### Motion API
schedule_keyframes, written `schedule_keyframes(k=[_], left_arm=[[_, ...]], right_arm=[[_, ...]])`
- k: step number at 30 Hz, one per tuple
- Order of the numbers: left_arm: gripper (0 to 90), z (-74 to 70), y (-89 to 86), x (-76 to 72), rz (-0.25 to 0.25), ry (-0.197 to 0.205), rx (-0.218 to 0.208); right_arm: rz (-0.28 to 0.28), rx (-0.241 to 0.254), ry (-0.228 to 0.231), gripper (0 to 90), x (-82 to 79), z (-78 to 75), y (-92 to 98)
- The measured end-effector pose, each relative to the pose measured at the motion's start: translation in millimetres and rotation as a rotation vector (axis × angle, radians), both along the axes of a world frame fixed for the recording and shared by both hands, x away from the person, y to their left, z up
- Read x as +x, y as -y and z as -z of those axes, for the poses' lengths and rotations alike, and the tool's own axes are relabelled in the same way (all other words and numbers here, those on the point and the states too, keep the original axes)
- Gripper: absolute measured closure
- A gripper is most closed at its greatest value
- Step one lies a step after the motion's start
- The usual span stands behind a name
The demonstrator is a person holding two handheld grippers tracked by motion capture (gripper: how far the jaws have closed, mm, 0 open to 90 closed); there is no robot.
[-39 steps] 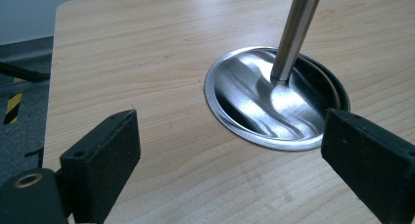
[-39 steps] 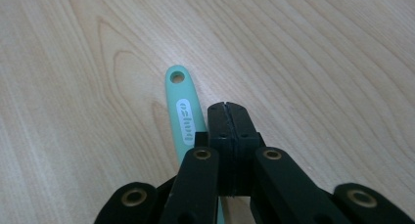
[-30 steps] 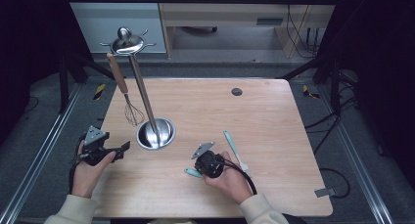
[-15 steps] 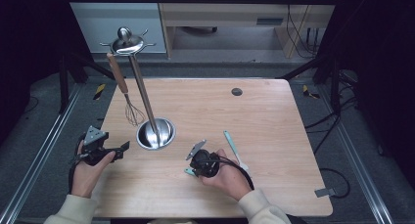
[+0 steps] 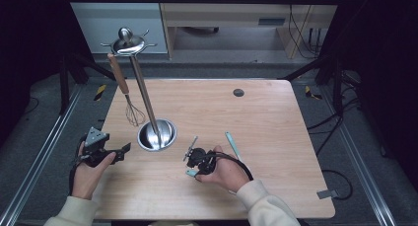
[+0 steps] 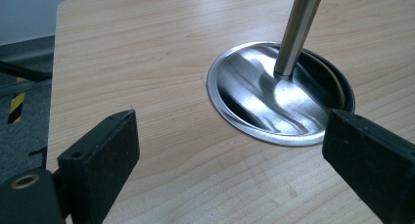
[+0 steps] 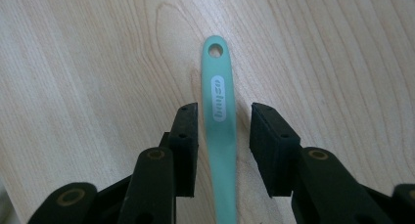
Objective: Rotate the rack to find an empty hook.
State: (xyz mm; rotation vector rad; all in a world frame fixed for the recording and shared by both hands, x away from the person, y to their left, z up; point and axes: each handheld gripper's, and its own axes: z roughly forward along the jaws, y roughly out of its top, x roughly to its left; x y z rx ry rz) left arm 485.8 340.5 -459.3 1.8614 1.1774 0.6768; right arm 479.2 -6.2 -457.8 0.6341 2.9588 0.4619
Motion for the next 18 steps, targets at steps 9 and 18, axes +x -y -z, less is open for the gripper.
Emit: schedule_keyframes(k=[9,18], left_arm=[[6.4,0.1,0.4,-0.1,0.001,-0.001,0.001],[6.4,0.2,0.9,0.0,0.0,0.001,0.0]], right_arm=[[-0.019,-0.04,-0.023,63.5,3.5,4.0,-3.7],[-0.023,-0.055,-0.041,64.2,5.6,7.3,-5.8]])
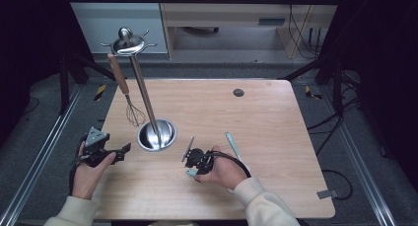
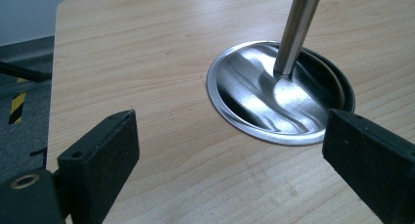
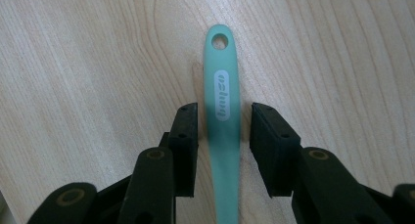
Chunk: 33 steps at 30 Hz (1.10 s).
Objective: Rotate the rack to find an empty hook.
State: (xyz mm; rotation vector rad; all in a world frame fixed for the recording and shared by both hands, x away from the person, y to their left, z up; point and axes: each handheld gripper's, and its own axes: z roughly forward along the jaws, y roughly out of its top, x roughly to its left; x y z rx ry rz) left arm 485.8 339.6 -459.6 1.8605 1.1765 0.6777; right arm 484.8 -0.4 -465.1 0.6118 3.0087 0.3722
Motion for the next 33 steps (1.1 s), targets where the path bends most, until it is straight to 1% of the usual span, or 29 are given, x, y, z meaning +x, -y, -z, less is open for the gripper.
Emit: schedule_keyframes(k=[13,21,24,26,33], left_arm=[[6.4,0.0,0.1,0.0,0.003,-0.003,0.005],[6.4,0.6,1.0,0.0,0.002,-0.006,0.004],[6.4,0.4,0.6,0.1,0.006,-0.006,0.016],[6.4,0.4,0.7,0.1,0.007,-0.007,0.017],[6.4,1.1,2.1,0.1,0.004,-0.01,0.009]], right_arm=[[0.003,0.004,-0.013,67.1,2.0,1.7,0.4],[0.004,0.023,0.001,67.9,-0.1,2.3,1.4],[0.007,0.033,0.008,69.1,-1.2,2.7,2.6],[0.01,0.045,0.01,69.8,-1.8,3.1,4.0],[0.021,0.068,0.026,71.7,-4.9,4.0,8.7]])
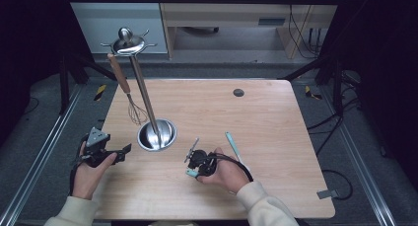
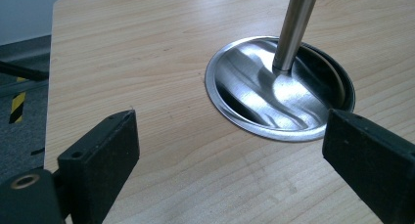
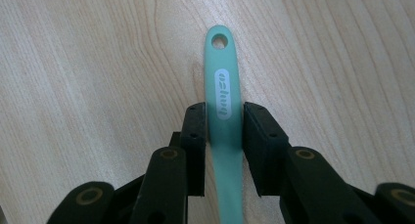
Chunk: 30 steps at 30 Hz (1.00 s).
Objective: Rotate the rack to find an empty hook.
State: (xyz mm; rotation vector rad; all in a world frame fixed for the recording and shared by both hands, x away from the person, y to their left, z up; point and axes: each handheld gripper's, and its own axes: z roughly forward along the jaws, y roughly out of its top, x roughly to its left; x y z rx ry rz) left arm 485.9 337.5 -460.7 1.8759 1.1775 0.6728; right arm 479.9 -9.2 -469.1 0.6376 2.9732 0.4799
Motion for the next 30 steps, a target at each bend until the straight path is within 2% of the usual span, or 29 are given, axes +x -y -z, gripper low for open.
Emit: schedule_keyframes(k=[11,22,30], left_arm=[[6.4,0.1,0.3,0.2,0.006,-0.003,0.011],[6.4,0.6,0.6,0.2,0.009,-0.008,0.014],[6.4,0.9,1.2,0.2,0.011,-0.011,0.021]], right_arm=[[0.007,0.03,0.01,72.2,-1.6,1.3,3.6],[-0.007,-0.033,0.001,73.1,0.5,-0.8,-4.2],[-0.01,-0.048,-0.009,74.3,1.4,-1.5,-6.3]])
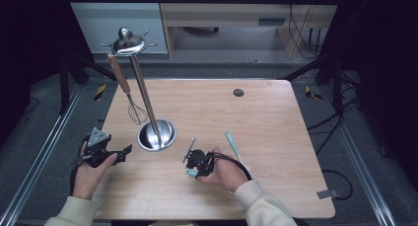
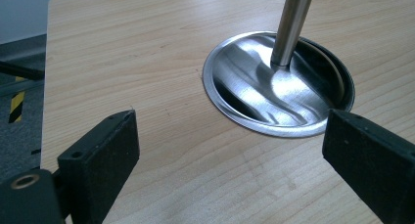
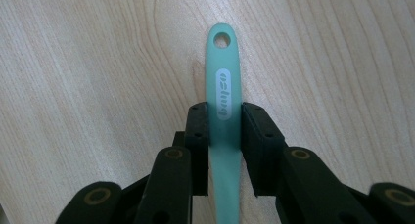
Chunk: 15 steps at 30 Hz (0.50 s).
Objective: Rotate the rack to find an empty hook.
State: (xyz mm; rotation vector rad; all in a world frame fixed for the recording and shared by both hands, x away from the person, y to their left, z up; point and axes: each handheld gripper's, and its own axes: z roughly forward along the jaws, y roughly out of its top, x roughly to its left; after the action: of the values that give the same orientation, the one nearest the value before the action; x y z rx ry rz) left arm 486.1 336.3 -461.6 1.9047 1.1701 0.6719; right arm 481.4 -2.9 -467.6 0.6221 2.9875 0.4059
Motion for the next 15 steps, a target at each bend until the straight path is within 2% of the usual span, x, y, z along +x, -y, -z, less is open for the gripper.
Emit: schedule_keyframes(k=[7,10,15], left_arm=[[6.4,0.2,-0.3,0.1,0.0,-0.002,0.0],[6.4,0.3,-0.2,0.2,0.0,-0.003,-0.001],[6.4,0.4,0.1,0.3,0.0,-0.001,0.0]], right_arm=[[0.009,0.013,-0.006,74.8,1.3,-1.0,2.4],[0.031,0.037,-0.009,74.8,3.5,-5.4,6.8],[0.044,0.046,0.001,74.9,4.2,-11.2,11.1]])
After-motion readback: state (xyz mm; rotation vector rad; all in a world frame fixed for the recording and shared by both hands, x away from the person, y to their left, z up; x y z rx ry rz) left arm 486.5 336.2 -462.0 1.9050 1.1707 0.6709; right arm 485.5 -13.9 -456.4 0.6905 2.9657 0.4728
